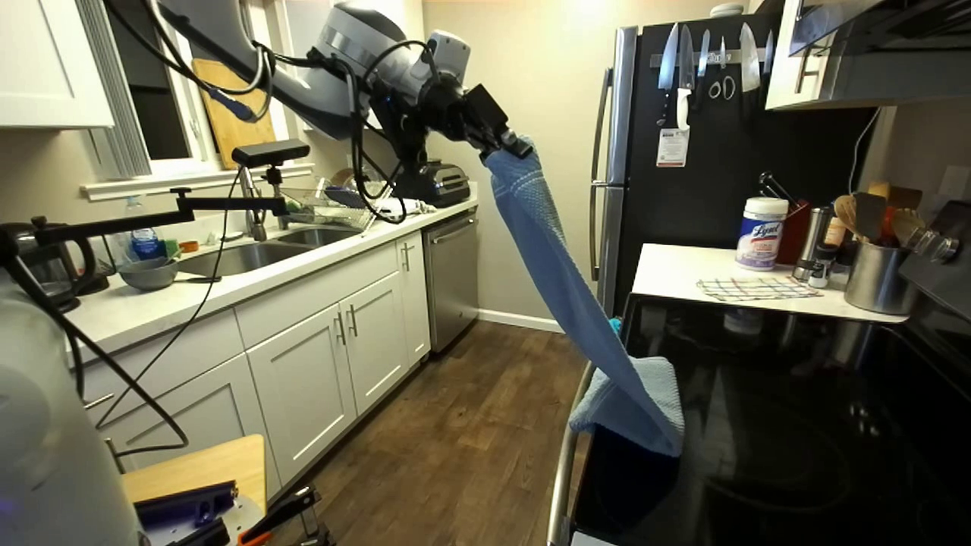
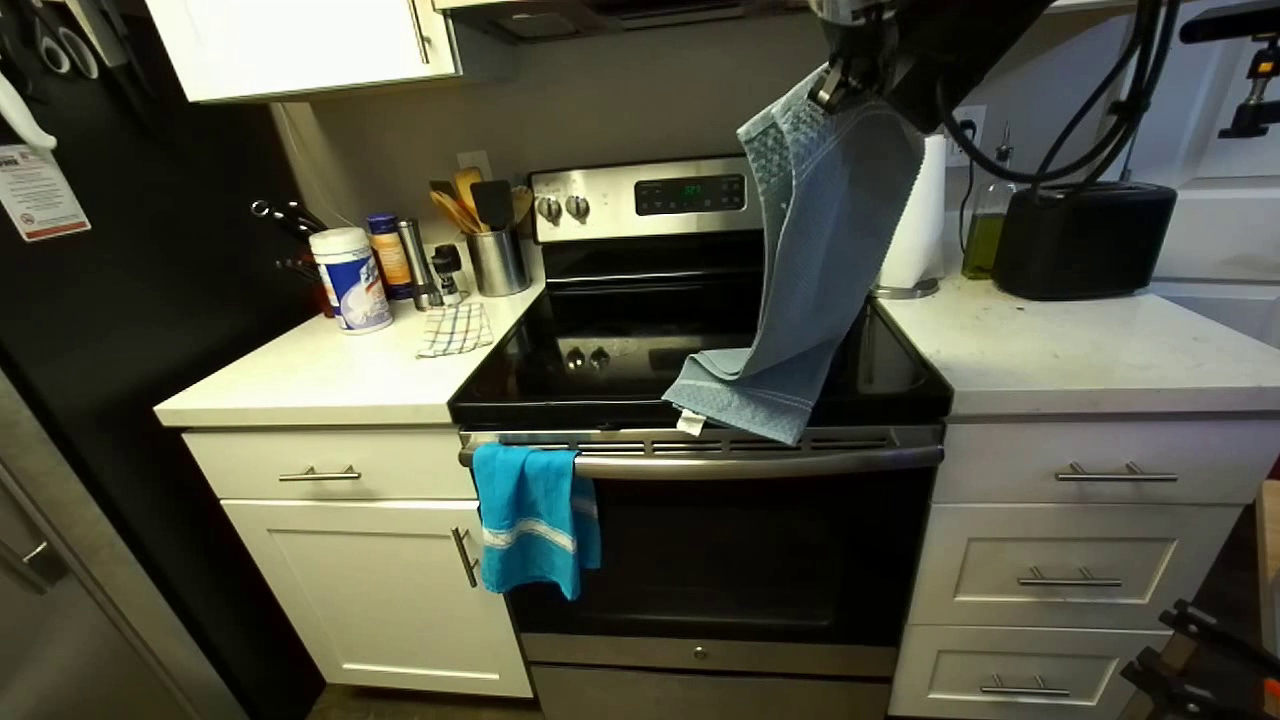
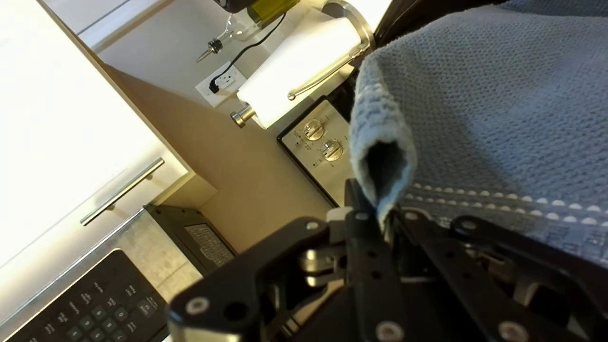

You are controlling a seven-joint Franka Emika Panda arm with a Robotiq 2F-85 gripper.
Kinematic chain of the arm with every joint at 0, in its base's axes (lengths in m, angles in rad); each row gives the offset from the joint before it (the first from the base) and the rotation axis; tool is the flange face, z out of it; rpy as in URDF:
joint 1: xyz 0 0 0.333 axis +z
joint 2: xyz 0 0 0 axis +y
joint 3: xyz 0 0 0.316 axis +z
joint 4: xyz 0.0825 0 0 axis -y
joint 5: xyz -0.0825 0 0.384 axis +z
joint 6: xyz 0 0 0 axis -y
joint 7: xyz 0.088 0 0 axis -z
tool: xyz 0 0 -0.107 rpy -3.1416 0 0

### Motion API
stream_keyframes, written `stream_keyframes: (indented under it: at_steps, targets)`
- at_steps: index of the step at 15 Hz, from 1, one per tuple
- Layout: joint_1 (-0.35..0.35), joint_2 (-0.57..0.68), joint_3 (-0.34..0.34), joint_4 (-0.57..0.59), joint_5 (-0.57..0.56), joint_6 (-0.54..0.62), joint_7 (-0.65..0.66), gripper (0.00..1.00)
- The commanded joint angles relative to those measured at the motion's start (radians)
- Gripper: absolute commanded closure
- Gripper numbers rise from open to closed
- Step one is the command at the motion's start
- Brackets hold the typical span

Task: Hang the light blue towel on the handle of the oven.

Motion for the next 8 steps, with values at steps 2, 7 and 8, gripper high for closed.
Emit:
stream_keyframes:
  at_steps: [2, 7, 8]
  targets:
    - [-0.003, -0.087, 0.032, -0.005, 0.082, -0.033, -0.080, 0.99]
    - [0.000, -0.141, 0.068, 0.004, 0.108, -0.100, -0.094, 0.99]
    - [0.000, -0.150, 0.075, 0.007, 0.108, -0.116, -0.093, 0.99]
